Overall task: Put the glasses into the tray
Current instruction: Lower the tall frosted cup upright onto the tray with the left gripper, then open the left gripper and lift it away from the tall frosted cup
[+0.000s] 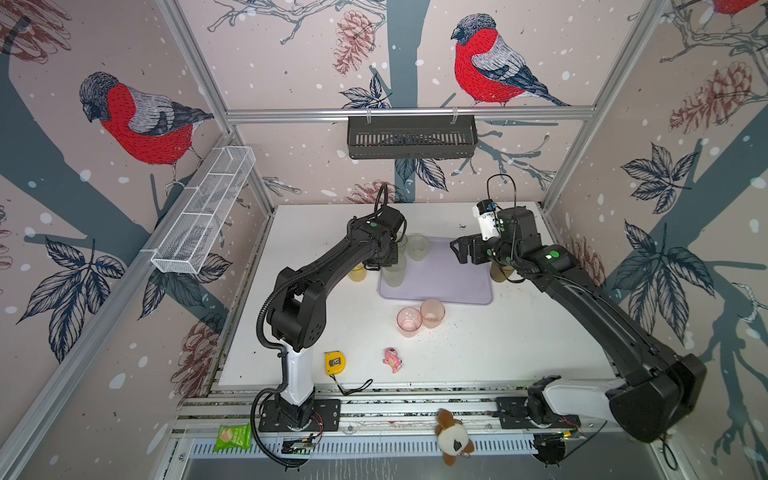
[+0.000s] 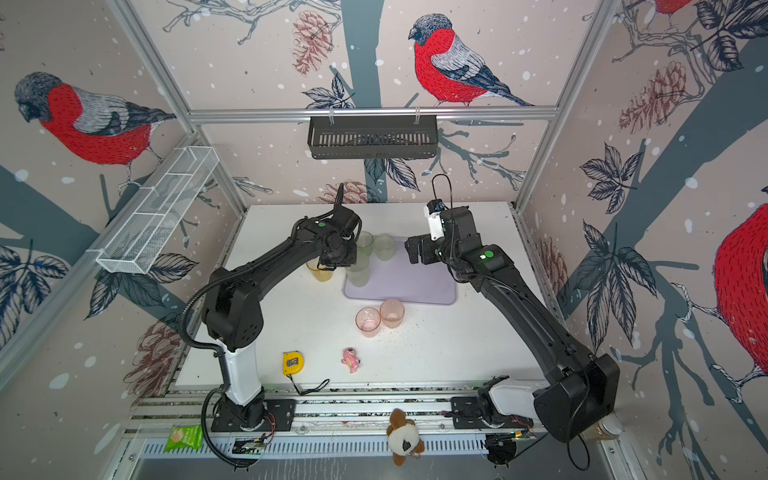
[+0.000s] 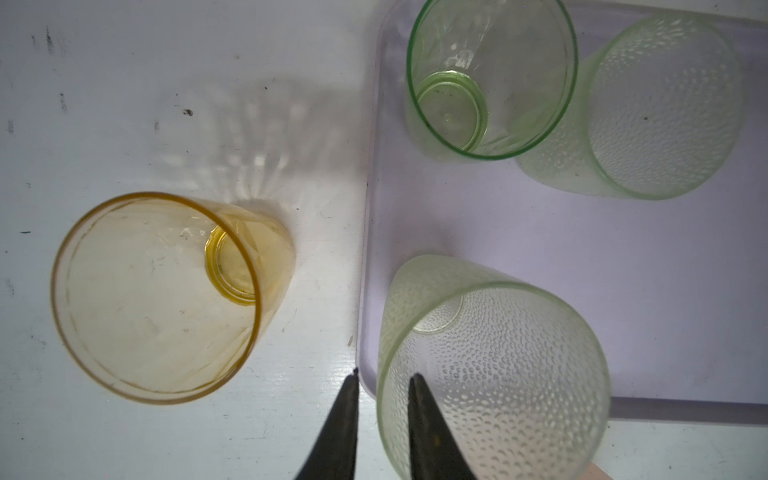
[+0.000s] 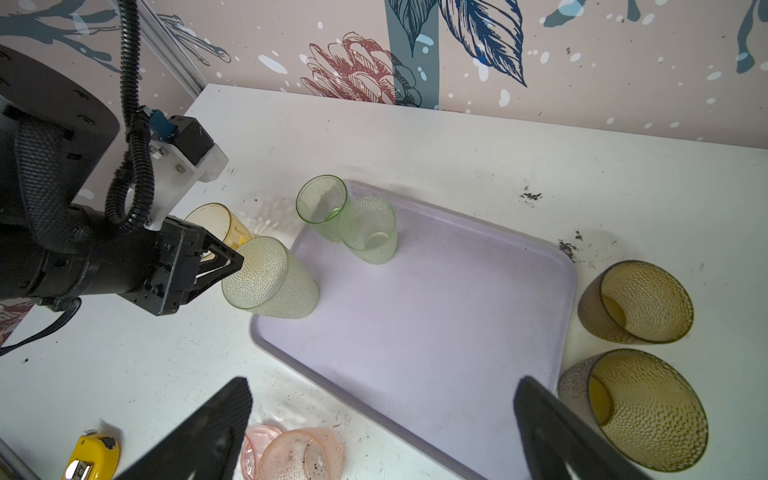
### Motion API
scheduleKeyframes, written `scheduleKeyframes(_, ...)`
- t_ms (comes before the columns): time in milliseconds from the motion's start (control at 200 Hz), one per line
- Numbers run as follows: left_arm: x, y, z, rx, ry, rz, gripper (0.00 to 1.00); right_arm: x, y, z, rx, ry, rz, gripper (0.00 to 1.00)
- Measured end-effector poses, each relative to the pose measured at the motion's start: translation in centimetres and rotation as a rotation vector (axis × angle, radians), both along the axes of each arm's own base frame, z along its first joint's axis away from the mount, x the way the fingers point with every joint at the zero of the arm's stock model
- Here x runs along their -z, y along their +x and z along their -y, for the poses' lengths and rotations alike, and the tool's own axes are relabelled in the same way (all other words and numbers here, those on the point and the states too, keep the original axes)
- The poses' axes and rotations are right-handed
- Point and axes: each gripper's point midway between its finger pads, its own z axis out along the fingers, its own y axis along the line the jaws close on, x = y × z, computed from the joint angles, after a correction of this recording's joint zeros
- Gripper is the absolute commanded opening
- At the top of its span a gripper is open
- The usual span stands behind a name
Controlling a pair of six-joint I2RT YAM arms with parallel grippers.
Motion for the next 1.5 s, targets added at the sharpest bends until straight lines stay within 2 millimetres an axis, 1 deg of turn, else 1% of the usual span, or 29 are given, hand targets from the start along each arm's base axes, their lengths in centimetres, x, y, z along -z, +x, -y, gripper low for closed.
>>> scheduleKeyframes(65, -0.3, 0.0, 0.0, 0.000, -0.001, 0.002, 0.30, 0.0, 0.0, 0.0, 0.001, 0.000, 0.001, 1.00)
scheduleKeyframes(210, -1.0, -0.2, -0.1, 0.000, -0.006, 0.011, 0.30, -0.1, 0.0, 0.1, 0.002, 0.001, 0.002, 1.00)
scheduleKeyframes(330, -1.9, -0.4, -0.2, 0.001, -0.012, 0.028, 0.37, -0.1, 0.0, 0.1, 0.003, 0.000, 0.002, 1.00)
scheduleKeyframes(480, -3.5, -0.8, 0.1, 0.009, -0.028, 0.058, 0.38, -0.2, 0.0, 0.1, 0.012, 0.009, -0.002, 1.00)
scheduleKeyframes(565, -4.2, -1.1, 0.3, 0.016, -0.037, 0.073, 0.45, -0.3, -0.2, 0.3, 0.019, 0.010, -0.004, 1.00)
scheduleKeyframes(620, -4.6, -1.4, 0.5, 0.017, -0.039, 0.080, 0.48, -0.3, -0.3, 0.4, 0.019, 0.009, -0.006, 1.00)
scheduleKeyframes(790, -5.7, -2.8, 0.8, 0.014, -0.052, 0.092, 0.49, -0.5, -0.5, 0.8, 0.030, 0.005, 0.000, 1.00)
scheduleKeyframes(875, -6.5, -3.5, 1.1, 0.012, -0.068, 0.103, 0.49, -0.2, -0.6, 0.8, 0.030, 0.001, -0.007, 1.00)
scheduleKeyframes(931, -6.9, -3.9, 1.3, 0.007, -0.082, 0.110, 0.53, 0.0, -0.9, 1.0, 0.032, -0.001, -0.014, 1.00)
scheduleKeyframes(1031, -7.6, -4.7, 1.9, 0.005, -0.102, 0.118, 0.53, 0.0, -1.4, 1.4, 0.031, -0.001, -0.019, 1.00)
scheduleKeyframes(1091, -7.9, -5.2, 2.1, 0.006, -0.113, 0.123, 0.54, 0.3, -1.5, 1.4, 0.027, -0.002, -0.031, 1.00)
scheduleKeyframes(1206, -7.9, -6.1, 1.9, -0.002, -0.124, 0.119, 0.57, 0.8, -1.8, 1.6, 0.025, -0.009, -0.053, 1.00)
scheduleKeyframes(1291, -7.9, -6.6, 1.5, -0.004, -0.125, 0.119, 0.62, 0.9, -1.8, 1.7, 0.028, -0.011, -0.059, 1.00)
scheduleKeyframes(1361, -8.1, -7.1, 1.1, -0.006, -0.128, 0.121, 0.64, 1.1, -1.7, 1.7, 0.029, -0.011, -0.066, 1.00)
scheduleKeyframes(1501, -8.6, -7.8, 0.5, -0.017, -0.144, 0.134, 0.70, 1.8, -1.9, 1.7, 0.032, -0.014, -0.091, 1.00)
